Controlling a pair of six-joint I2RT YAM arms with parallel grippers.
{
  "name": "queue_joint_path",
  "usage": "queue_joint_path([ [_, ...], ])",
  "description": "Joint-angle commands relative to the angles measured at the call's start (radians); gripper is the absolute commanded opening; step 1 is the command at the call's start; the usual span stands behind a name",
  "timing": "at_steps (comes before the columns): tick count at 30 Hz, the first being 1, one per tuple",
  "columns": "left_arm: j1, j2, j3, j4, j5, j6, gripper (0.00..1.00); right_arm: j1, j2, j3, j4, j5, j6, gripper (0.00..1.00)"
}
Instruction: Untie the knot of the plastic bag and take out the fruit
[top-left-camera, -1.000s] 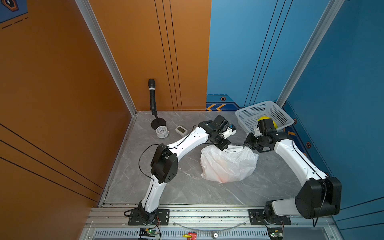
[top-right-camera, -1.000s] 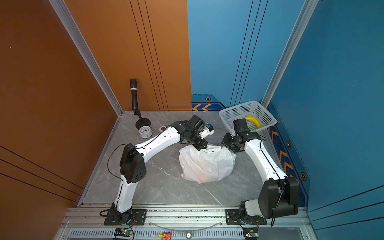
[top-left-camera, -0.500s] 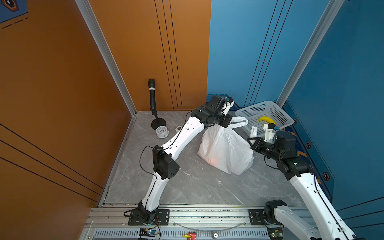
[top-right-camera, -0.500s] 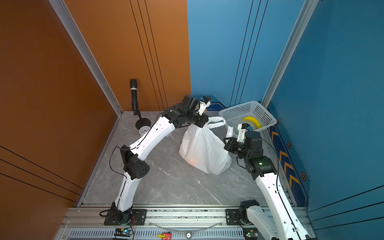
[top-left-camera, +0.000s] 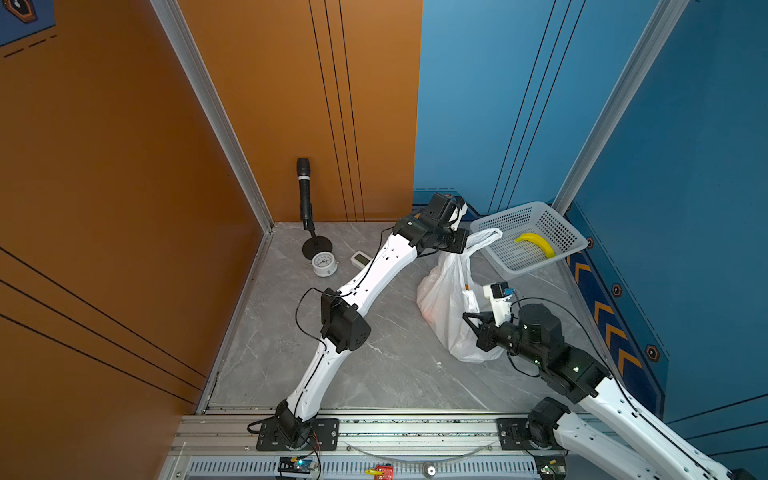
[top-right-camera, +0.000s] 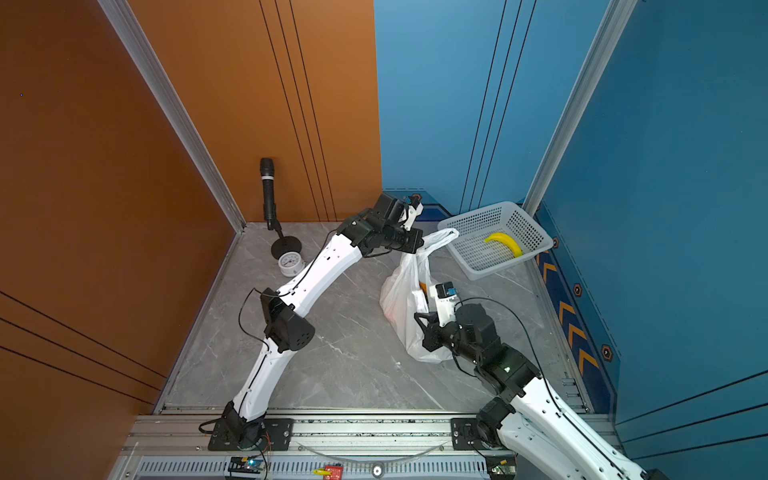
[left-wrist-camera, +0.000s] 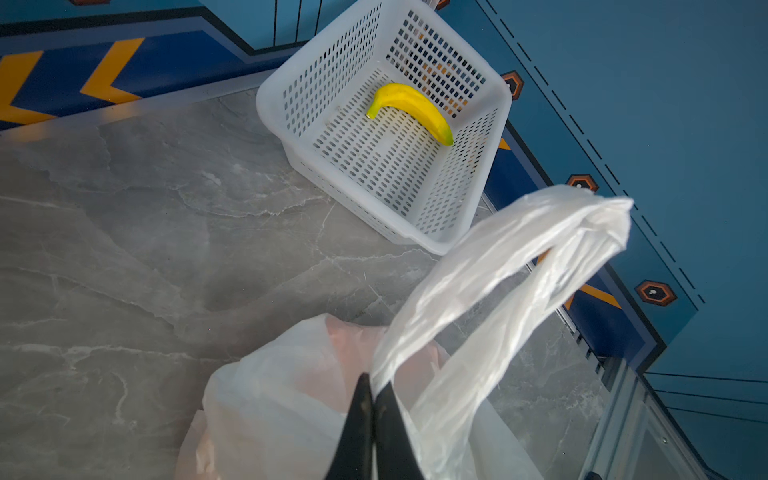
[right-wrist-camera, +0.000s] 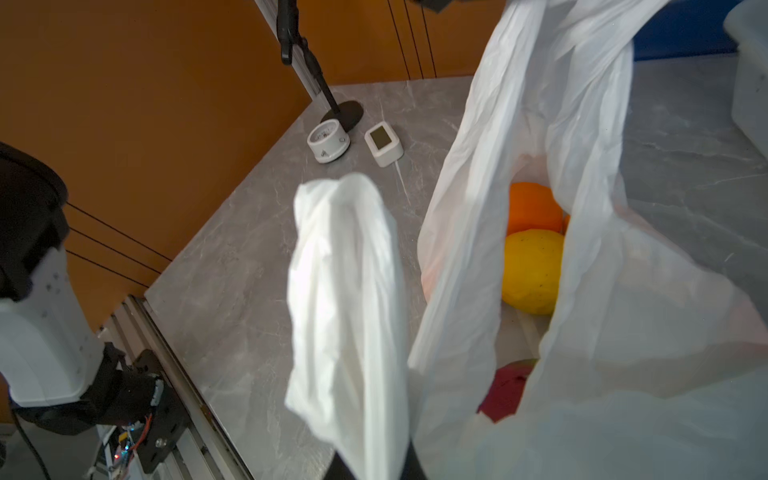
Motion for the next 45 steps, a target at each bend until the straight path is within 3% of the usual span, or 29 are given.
queue_joint_path([
  [1, 0.061, -0.019, -0.027, 0.099, -0.059, -0.02, 0.0, 0.093, 0.058, -0.052, -0.072, 0.033, -0.027, 0.14],
  [4, 0.059, -0.047, -0.07, 0.1, -0.05, -0.029, 0.0, 0.095, 0.087, -0.031, -0.081, 0.048, 0.005, 0.33],
  [7, 0.055, -0.062, -0.073, 0.102, -0.023, -0.044, 0.18, 0.092, 0.043, -0.004, -0.096, 0.058, 0.021, 0.47],
  [11, 0.044, -0.105, -0.101, 0.101, -0.031, -0.053, 0.44, 0.077, -0.051, 0.051, -0.16, 0.103, 0.05, 0.85],
  [14, 0.038, -0.156, -0.158, 0.101, -0.041, -0.056, 0.54, 0.039, -0.066, 0.148, -0.22, 0.095, 0.054, 0.94],
  [20, 0.02, -0.299, -0.325, 0.112, -0.081, -0.058, 0.65, -0.1, 0.025, 0.392, -0.279, 0.029, 0.093, 0.99],
  [26, -0.008, -0.453, -0.547, 0.172, -0.12, -0.121, 0.65, -0.308, 0.157, 0.571, -0.243, -0.164, 0.197, 1.0],
  [29, -0.026, -0.511, -0.639, 0.18, -0.145, -0.168, 0.65, -0.398, 0.229, 0.622, -0.287, -0.176, 0.249, 1.0],
  [32, -0.045, -0.55, -0.719, 0.203, -0.146, -0.213, 0.65, -0.461, 0.304, 0.634, -0.35, -0.165, 0.267, 0.91],
  [37, -0.067, -0.552, -0.777, 0.22, -0.118, -0.295, 0.64, -0.5, 0.402, 0.618, -0.424, -0.102, 0.285, 0.79],
  [45, -0.101, -0.498, -0.778, 0.225, -0.124, -0.296, 0.61, -0.488, 0.544, 0.535, -0.389, -0.142, 0.243, 0.76],
])
